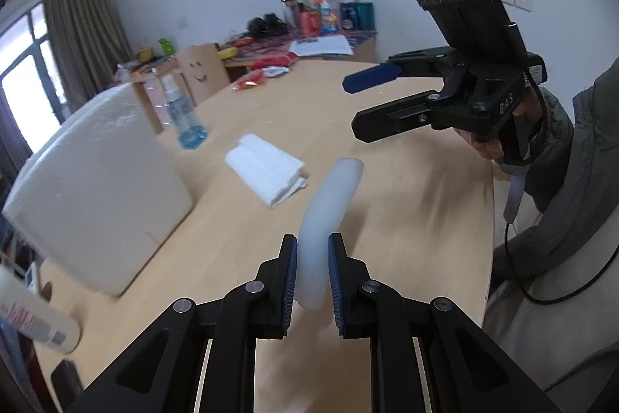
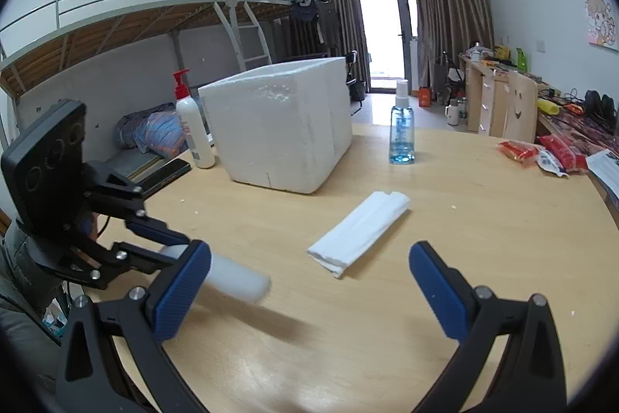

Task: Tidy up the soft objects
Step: 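Hold the foam roll up with the left gripper while the right gripper approaches the folded white cloth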

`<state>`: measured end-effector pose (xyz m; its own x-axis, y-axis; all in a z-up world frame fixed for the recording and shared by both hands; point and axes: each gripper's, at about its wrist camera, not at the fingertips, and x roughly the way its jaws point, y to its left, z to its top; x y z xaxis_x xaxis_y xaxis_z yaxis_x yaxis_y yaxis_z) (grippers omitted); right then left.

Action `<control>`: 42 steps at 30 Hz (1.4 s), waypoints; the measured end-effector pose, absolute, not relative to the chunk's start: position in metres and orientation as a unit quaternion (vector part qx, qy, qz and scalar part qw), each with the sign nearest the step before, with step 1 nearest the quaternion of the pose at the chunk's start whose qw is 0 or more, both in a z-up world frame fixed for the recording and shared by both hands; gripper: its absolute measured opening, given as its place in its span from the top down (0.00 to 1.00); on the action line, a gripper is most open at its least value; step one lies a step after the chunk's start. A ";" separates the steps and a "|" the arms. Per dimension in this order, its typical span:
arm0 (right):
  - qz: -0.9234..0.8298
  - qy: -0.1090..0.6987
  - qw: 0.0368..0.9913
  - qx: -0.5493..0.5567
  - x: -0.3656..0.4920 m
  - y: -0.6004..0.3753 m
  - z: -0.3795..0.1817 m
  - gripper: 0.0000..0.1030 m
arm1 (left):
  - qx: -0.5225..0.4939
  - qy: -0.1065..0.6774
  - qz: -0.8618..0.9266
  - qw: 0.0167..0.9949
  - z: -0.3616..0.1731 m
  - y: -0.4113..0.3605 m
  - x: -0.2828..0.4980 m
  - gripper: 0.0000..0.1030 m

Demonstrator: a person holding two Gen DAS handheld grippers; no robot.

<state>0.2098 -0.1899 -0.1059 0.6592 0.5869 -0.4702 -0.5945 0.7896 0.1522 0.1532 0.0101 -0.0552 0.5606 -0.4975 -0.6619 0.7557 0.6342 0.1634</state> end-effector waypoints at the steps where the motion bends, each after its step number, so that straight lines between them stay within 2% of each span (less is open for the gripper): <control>1: 0.325 0.256 0.910 -0.008 0.210 -0.188 -0.106 0.00 | 0.216 0.293 -0.359 0.859 -0.055 0.013 0.152 0.83; 17: 0.322 0.259 0.910 -0.026 0.216 -0.167 -0.099 0.00 | 0.125 0.281 -0.227 0.924 -0.043 0.036 0.137 0.83; 32: 0.262 0.308 0.914 -0.024 0.243 -0.151 -0.108 0.00 | 0.028 0.250 -0.099 0.963 -0.041 0.034 0.141 0.83; 42: 0.224 0.352 0.909 -0.013 0.264 -0.144 -0.123 0.02 | 0.018 0.228 -0.064 0.971 -0.044 0.024 0.145 0.83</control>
<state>0.2643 -0.1438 -0.1233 0.6514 0.3990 -0.6454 -0.4167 0.8989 0.1353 0.1453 0.0242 -0.0442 0.8882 -0.1154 -0.4447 0.1319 0.9912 0.0064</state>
